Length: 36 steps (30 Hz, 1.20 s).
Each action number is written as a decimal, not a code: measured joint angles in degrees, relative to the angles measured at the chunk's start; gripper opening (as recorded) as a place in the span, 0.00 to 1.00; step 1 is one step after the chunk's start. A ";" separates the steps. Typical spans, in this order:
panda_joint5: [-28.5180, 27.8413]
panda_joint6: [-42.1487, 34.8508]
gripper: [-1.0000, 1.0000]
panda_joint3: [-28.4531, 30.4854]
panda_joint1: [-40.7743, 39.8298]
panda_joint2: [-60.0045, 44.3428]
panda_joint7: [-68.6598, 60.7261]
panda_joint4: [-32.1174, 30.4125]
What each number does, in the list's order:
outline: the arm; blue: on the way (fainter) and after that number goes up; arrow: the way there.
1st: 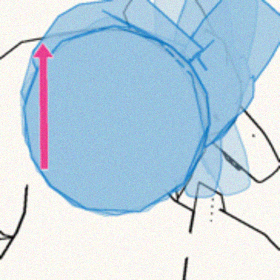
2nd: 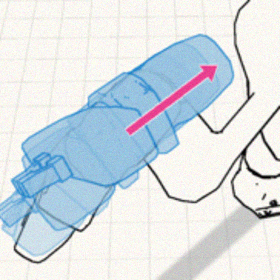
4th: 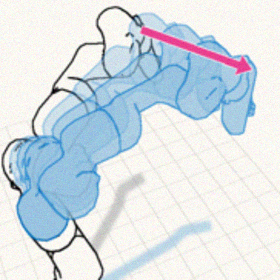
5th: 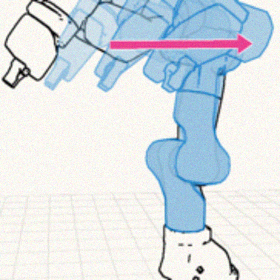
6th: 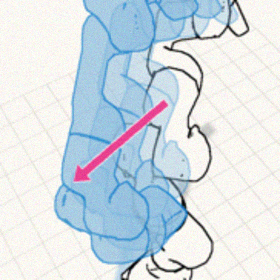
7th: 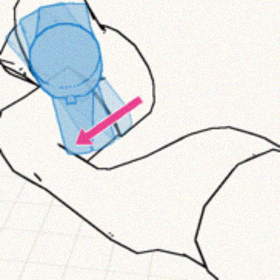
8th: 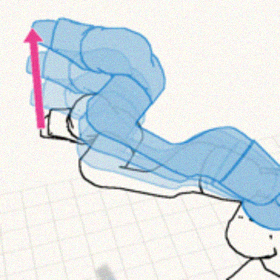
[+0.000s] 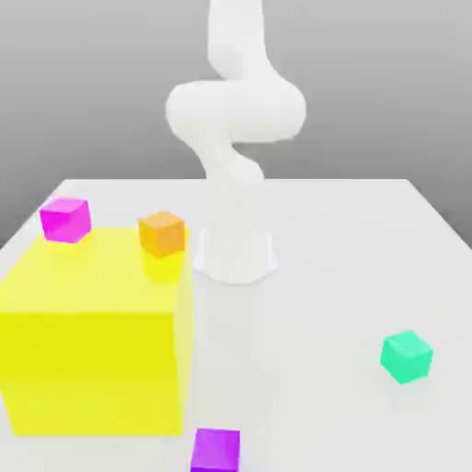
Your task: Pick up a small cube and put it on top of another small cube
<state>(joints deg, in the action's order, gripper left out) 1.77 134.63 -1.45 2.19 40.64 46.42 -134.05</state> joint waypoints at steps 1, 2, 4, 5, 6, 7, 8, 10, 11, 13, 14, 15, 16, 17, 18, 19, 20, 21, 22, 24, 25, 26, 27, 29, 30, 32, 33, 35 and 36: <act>0.73 1.23 0.50 -0.72 0.93 -2.25 0.28 -0.98; 1.40 2.41 0.50 -1.46 1.82 -4.41 0.57 -1.92; 2.57 4.70 0.50 -3.08 3.50 -8.58 1.24 -3.74; 3.08 5.83 0.50 -3.96 4.31 -10.64 1.62 -4.64; 3.54 6.95 0.50 -4.90 5.09 -12.69 2.03 -5.54; 3.94 8.08 0.50 -5.86 5.86 -14.73 2.49 -6.44; 4.26 9.21 0.50 -6.87 6.60 -16.78 3.01 -7.34; 4.62 11.49 0.50 -8.92 8.09 -20.87 4.24 -9.14; 4.70 12.63 0.50 -10.00 8.79 -22.92 4.92 -10.04; 4.49 14.94 0.50 -12.39 9.92 -27.04 6.56 -11.85; 4.10 16.11 0.50 -13.55 10.49 -29.13 7.58 -12.77; 3.53 17.29 0.50 -14.65 11.07 -31.22 8.74 -13.68; 2.74 18.47 0.50 -15.68 11.64 -33.34 10.06 -14.60; 1.69 19.65 0.50 -16.64 12.39 -35.48 11.55 -15.51; 0.37 20.82 0.50 -17.37 13.97 -37.66 13.24 -16.43; -1.22 21.94 0.50 -17.95 14.65 -39.84 15.11 -17.33; -3.13 23.07 0.50 -18.23 15.69 -42.04 17.20 -18.22; -5.27 24.21 0.50 -18.32 16.72 -44.25 19.47 -19.12; -7.46 25.50 0.50 -17.58 17.71 -46.44 21.54 -19.52; -11.46 28.47 0.50 -14.74 20.15 -50.72 24.82 -19.29; -13.39 30.03 0.50 -13.16 21.38 -52.82 26.31 -18.96; -14.80 31.66 0.50 -11.26 23.00 -54.88 27.39 -18.58; -16.62 33.26 0.50 -9.75 24.11 -56.95 28.79 -18.15; -17.80 34.80 0.00 -8.03 25.58 -58.86 29.76 -17.75; -17.83 34.82 0.00 -8.03 25.57 -58.87 29.78 -17.75; -17.89 34.87 0.00 -8.04 25.57 -58.87 29.85 -17.75; -17.92 34.90 0.00 -8.04 25.56 -58.87 29.88 -17.76; -18.21 35.22 0.00 -7.61 25.94 -59.29 30.11 -17.67; -17.54 34.17 0.00 -8.73 24.98 -58.02 29.60 -17.95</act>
<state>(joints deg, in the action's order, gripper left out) -15.77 168.81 -10.18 27.17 -17.38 76.01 -152.00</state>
